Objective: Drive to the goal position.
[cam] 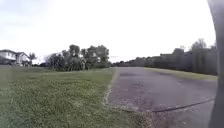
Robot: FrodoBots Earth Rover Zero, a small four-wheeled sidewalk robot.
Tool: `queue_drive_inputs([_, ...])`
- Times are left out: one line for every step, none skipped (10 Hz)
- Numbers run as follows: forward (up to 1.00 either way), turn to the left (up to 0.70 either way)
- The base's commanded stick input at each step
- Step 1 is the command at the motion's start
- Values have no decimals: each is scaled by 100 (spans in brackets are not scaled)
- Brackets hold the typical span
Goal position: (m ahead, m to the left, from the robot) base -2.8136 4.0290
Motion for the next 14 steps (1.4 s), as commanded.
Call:
queue_drive_inputs([0,0])
queue_drive_inputs([0,0])
queue_drive_inputs([0,0])
queue_drive_inputs([2,0])
queue_drive_inputs([4,0])
queue_drive_inputs([1,0])
queue_drive_inputs([2,0])
queue_drive_inputs([4,0])
queue_drive_inputs([1,0])
queue_drive_inputs([0,0])
queue_drive_inputs([0,0])
queue_drive_inputs([0,0])
queue_drive_inputs([3,0])
queue_drive_inputs([0,0])
